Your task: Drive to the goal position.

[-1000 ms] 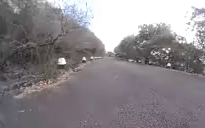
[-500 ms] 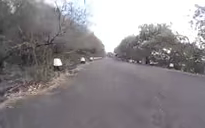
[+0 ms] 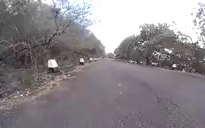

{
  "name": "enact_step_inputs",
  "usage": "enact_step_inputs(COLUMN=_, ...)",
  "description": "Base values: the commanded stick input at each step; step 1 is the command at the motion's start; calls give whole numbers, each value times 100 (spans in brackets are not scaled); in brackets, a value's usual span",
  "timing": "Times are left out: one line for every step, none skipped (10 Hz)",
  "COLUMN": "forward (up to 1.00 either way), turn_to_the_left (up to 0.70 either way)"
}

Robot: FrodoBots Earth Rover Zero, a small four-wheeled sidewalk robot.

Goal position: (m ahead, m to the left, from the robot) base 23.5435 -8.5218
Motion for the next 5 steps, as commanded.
enact_step_inputs(forward=70, turn_to_the_left=2)
enact_step_inputs(forward=70, turn_to_the_left=2)
enact_step_inputs(forward=70, turn_to_the_left=1)
enact_step_inputs(forward=70, turn_to_the_left=1)
enact_step_inputs(forward=70, turn_to_the_left=2)
